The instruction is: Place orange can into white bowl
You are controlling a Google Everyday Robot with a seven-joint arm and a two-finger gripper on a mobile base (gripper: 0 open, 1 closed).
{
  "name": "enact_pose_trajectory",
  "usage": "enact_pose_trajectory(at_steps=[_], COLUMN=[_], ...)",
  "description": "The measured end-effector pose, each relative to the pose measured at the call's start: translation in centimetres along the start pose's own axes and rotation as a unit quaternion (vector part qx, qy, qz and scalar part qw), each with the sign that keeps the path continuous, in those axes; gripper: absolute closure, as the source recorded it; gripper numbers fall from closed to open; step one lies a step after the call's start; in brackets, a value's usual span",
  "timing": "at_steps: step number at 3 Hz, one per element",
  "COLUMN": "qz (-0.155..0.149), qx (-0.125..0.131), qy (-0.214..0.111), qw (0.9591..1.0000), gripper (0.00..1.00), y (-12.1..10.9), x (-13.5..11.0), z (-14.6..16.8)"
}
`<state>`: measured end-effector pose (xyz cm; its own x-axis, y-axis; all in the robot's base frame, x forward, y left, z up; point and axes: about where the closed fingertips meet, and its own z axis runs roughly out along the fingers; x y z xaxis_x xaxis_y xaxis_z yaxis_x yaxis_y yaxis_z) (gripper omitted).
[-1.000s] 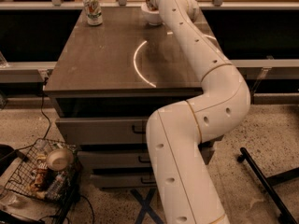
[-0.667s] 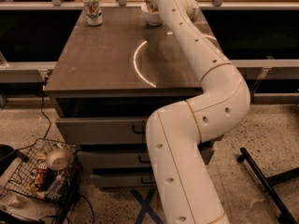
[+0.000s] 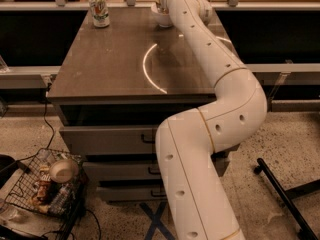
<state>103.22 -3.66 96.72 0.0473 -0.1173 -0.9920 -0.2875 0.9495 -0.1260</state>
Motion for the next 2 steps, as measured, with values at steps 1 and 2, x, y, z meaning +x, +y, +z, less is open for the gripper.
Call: enact_pose_trajectory(at_steps=[1, 2], qz=[0.000, 0.000], qx=[-0.001, -0.002], qy=[0.001, 0.001], qw=[1.0000, 1.0000], gripper=[0.55, 0.32], y=[0.21, 0.34], x=[0.15, 0.24], z=[0.11, 0.17])
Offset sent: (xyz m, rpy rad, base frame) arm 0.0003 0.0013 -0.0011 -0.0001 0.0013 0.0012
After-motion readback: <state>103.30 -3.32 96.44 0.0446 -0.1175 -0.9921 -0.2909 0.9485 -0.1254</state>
